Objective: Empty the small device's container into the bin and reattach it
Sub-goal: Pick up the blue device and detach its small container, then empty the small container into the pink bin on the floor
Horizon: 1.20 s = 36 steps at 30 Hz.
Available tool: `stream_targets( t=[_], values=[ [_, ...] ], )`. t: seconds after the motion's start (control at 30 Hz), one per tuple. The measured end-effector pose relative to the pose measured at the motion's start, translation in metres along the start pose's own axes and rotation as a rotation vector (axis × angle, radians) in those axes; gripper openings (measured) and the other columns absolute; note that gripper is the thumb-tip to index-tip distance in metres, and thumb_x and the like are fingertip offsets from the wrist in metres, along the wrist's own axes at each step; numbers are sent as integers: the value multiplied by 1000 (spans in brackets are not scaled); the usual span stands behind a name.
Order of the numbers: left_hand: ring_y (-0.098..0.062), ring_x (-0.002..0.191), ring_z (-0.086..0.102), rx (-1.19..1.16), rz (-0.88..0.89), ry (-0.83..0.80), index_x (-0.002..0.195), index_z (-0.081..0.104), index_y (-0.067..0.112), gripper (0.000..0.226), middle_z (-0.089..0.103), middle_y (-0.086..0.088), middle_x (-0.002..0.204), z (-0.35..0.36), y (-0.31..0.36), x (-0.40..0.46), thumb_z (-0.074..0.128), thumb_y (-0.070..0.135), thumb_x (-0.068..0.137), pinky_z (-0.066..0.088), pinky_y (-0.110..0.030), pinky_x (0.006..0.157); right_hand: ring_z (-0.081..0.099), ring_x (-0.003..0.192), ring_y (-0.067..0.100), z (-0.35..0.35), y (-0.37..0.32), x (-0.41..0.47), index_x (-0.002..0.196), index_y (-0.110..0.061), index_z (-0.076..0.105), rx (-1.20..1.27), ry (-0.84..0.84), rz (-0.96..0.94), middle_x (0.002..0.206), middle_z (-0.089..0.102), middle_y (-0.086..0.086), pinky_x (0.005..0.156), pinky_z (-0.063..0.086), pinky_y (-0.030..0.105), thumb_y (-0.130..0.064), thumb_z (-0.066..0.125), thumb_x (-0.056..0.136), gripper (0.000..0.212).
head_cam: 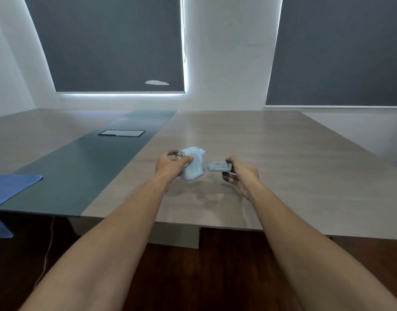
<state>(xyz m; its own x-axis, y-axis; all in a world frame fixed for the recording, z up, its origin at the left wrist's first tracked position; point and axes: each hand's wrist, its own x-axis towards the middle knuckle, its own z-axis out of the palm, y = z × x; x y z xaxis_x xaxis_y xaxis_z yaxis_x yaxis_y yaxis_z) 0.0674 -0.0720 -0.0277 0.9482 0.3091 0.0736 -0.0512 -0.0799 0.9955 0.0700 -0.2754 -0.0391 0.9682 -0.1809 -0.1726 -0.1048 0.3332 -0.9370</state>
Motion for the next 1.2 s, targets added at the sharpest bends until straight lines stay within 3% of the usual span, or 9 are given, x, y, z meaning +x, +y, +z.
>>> stream_targets(
  t=[0.2, 0.4, 0.53, 0.63, 0.7, 0.77, 0.97, 1.2],
  values=[
    [-22, 88, 64, 208, 101, 104, 112, 54, 15, 57, 65, -3, 95, 26, -18, -4, 83, 19, 63, 52, -32, 79, 67, 75, 31, -25, -1, 8, 80, -2, 66, 6, -26, 0, 85, 65, 16, 67, 59, 33, -7, 74, 79, 9],
    [-28, 96, 63, 329, 93, 100, 115, 50, 15, 61, 65, -8, 106, 38, -18, -7, 83, 19, 63, 44, -30, 75, 69, 71, 28, -46, 1, 5, 90, 0, 68, 35, -26, -17, 98, 66, 20, 61, 62, 29, -3, 73, 81, 11],
    [-28, 116, 58, 447, 114, 104, 128, 48, 12, 74, 58, -9, 128, 43, -2, -14, 82, 33, 66, 43, -32, 88, 70, 73, 29, -62, -7, -3, 116, 5, 65, 87, -14, -25, 105, 67, 21, 54, 59, 28, -5, 74, 79, 39],
    [-28, 124, 53, 538, 235, 114, 131, 53, 14, 70, 54, -9, 135, 55, 20, -31, 75, 43, 72, 42, -35, 97, 70, 73, 31, -80, -23, -17, 117, 2, 65, 103, 26, -68, 105, 66, 22, 54, 60, 29, -6, 74, 80, 39],
    [-29, 124, 53, 569, 307, 99, 129, 58, 15, 63, 56, -10, 134, 67, 36, -44, 71, 45, 75, 42, -38, 101, 70, 73, 31, -93, -36, -28, 106, 0, 67, 111, 49, -94, 105, 66, 23, 57, 61, 31, -6, 74, 80, 27],
    [-28, 123, 55, 529, 352, 43, 126, 62, 14, 57, 60, -10, 133, 84, 52, -61, 68, 43, 78, 42, -36, 101, 70, 74, 32, -113, -51, -44, 100, -2, 66, 107, 76, -131, 105, 67, 23, 60, 61, 33, -6, 74, 80, 21],
    [-26, 121, 59, 427, 406, -203, 123, 67, 10, 48, 67, -10, 128, 158, 76, -131, 62, 39, 85, 42, -31, 101, 69, 76, 35, -197, -85, -112, 117, 5, 61, 105, 172, -236, 107, 65, 24, 59, 62, 33, -4, 74, 80, 40],
    [-24, 112, 63, 350, 376, -573, 116, 71, 11, 42, 72, -8, 117, 255, 44, -244, 60, 40, 88, 39, -23, 85, 70, 68, 29, -326, -80, -204, 94, -6, 64, 49, 340, -240, 94, 66, 18, 60, 62, 31, -2, 72, 82, 15]
  ],
)
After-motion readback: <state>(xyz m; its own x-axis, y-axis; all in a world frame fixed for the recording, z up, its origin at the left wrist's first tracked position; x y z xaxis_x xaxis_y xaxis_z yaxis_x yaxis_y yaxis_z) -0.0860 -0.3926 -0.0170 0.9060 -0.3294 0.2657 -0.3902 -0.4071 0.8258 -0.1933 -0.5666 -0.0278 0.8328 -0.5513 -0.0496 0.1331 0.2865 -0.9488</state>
